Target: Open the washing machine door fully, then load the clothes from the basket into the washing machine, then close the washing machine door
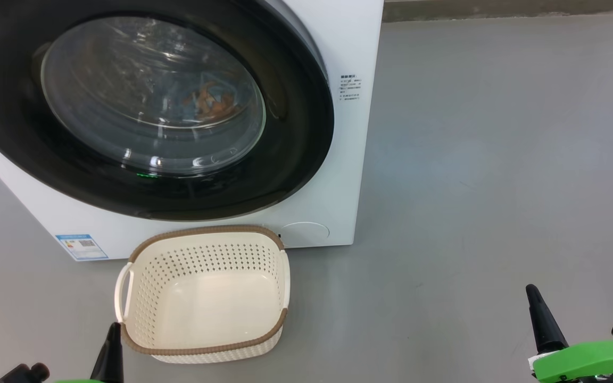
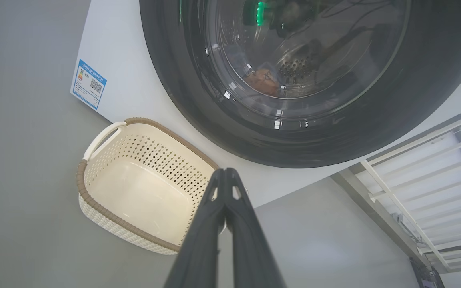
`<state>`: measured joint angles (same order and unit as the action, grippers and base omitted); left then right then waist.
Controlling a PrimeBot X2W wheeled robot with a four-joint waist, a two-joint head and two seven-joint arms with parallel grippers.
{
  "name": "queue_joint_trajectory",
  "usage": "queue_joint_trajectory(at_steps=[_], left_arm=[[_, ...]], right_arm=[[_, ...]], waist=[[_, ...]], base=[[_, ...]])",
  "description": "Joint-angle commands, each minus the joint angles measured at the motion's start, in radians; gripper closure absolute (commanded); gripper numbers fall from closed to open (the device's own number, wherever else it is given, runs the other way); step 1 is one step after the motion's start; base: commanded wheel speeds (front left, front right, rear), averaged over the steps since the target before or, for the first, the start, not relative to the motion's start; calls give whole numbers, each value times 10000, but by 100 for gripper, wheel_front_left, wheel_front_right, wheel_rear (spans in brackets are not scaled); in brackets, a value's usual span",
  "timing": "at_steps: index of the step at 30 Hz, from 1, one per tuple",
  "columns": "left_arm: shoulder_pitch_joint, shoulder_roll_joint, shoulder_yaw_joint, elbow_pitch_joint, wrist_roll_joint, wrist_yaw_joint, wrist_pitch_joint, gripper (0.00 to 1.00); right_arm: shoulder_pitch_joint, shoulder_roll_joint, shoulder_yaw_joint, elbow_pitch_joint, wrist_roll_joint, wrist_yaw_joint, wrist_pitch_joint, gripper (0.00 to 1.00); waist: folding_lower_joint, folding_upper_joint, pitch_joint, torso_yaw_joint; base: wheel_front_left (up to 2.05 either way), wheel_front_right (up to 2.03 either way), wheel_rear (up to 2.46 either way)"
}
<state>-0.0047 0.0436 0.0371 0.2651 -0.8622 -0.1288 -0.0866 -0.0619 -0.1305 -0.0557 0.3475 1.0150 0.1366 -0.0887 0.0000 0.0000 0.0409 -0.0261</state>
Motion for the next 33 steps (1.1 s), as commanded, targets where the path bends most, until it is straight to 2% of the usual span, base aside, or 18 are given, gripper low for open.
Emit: queue_joint_trajectory(at_steps=[1,33], left_arm=[[-416,97,218,-201,-365,-10,84,100],[-708,83,483,-201,-3726,-15,996,100]], right_arm=[[-301,-58,-24,-322,303,-28,88,100],[-377,348,-290,-657,2972,-43,1005,100]], waist=[[0,0,-11,8],[0,0,-185,128]], base=[[0,0,0],[0,0,0]])
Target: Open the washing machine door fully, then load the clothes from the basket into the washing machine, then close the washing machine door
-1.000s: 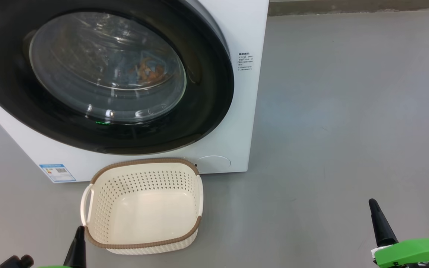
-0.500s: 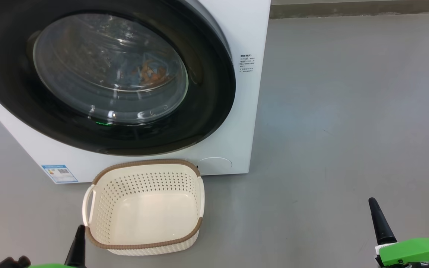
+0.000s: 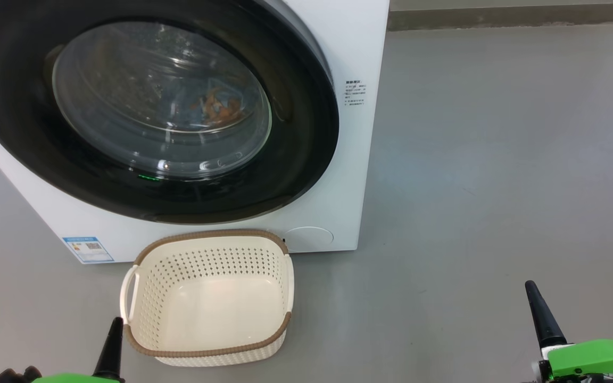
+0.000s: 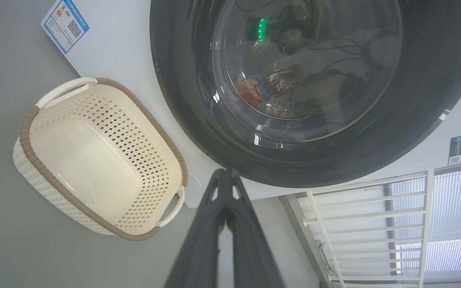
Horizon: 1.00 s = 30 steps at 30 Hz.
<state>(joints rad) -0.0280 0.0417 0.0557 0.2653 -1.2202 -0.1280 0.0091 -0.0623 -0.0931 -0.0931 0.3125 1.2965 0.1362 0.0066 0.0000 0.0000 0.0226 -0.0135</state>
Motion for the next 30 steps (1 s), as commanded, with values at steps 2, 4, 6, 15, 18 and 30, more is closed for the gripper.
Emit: queue_joint_trajectory(at_steps=[2,4,6,15,18,30], left_arm=[[-494,101,315,-203,-364,-22,98,100],[-513,100,332,-203,-581,-23,157,100],[-532,99,349,-203,-798,-23,216,100],[-617,95,426,-203,-1771,-24,480,100],[-636,94,443,-203,-1985,-25,538,100],[-749,88,546,-203,-3287,-26,891,100]], right_arm=[[-378,0,67,-327,329,-40,111,100],[-383,27,49,-349,502,-41,171,100],[-387,53,32,-371,674,-42,230,100],[-409,170,-45,-468,1447,-46,496,100],[-414,196,-62,-489,1616,-47,554,100],[-444,354,-166,-619,2650,-53,910,100]], waist=[[0,0,-13,9],[0,0,-24,17],[0,0,-36,25],[0,0,-86,60],[0,0,-97,67],[0,0,-165,114]], base=[[0,0,0],[0,0,0],[0,0,0],[0,0,0],[0,0,0],[0,0,0]])
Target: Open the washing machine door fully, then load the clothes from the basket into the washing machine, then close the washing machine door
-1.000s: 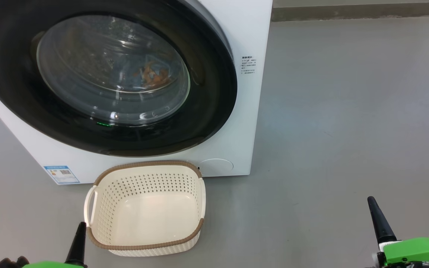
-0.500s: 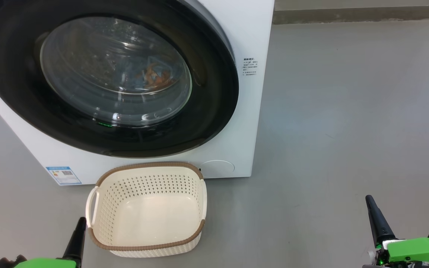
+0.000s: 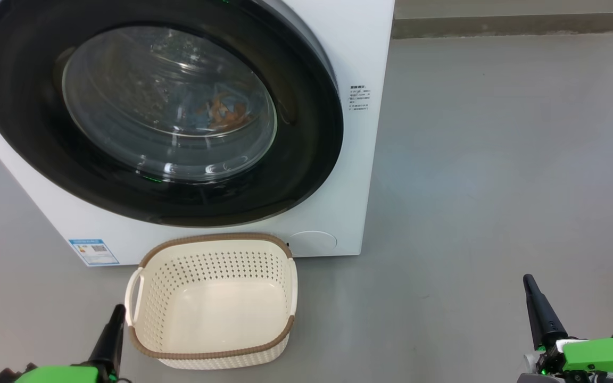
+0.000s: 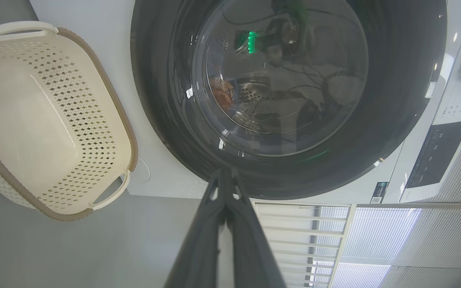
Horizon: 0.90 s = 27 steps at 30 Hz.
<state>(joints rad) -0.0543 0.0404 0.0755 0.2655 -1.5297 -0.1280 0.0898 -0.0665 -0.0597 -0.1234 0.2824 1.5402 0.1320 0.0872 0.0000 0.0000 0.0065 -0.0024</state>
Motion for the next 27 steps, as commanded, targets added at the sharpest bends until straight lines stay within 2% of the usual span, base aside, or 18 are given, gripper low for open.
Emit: queue_joint_trajectory(at_steps=[1,6,27], left_arm=[[-496,101,357,-205,-301,-26,113,100],[-538,99,395,-205,-780,-27,243,100],[-537,99,391,-205,-783,-27,240,100]], right_arm=[[-404,33,128,-328,299,-11,134,100],[-415,91,90,-376,679,-13,265,100],[-415,92,88,-376,677,-13,267,100]], waist=[[0,0,-9,7],[0,0,-34,24],[0,0,-34,24]], base=[[0,0,0],[0,0,0],[0,0,0]])
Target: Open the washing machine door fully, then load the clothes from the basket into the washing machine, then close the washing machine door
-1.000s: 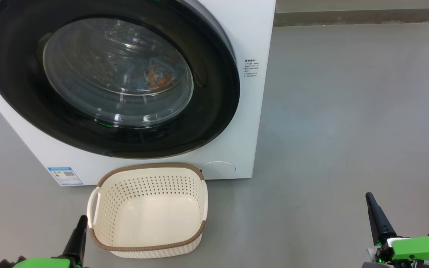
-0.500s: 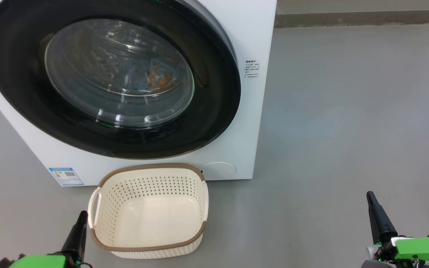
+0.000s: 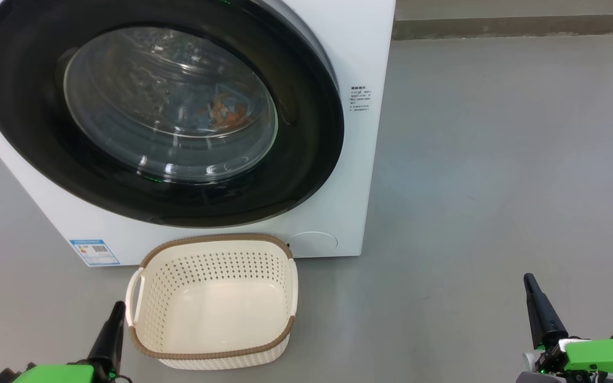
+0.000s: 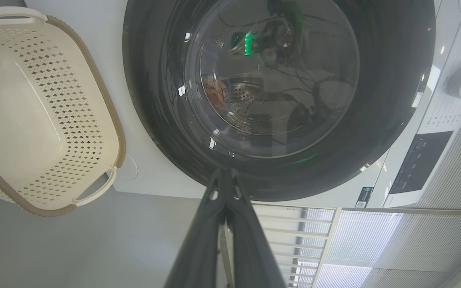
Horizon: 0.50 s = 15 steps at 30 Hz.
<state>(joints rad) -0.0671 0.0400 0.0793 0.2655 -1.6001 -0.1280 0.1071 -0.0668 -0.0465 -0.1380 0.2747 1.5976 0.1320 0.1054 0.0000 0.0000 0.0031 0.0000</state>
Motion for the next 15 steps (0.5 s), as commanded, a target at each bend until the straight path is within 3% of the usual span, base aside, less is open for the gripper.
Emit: queue_joint_trajectory(at_steps=[1,15], left_arm=[[-410,103,352,-205,-80,-27,67,100],[-410,103,351,-205,-81,-27,66,100]], right_arm=[[-412,-40,234,-299,104,-13,85,100],[-412,-39,233,-299,103,-13,85,100]], waist=[[0,0,0,0],[0,0,0,0]], base=[[0,0,0],[0,0,0]])
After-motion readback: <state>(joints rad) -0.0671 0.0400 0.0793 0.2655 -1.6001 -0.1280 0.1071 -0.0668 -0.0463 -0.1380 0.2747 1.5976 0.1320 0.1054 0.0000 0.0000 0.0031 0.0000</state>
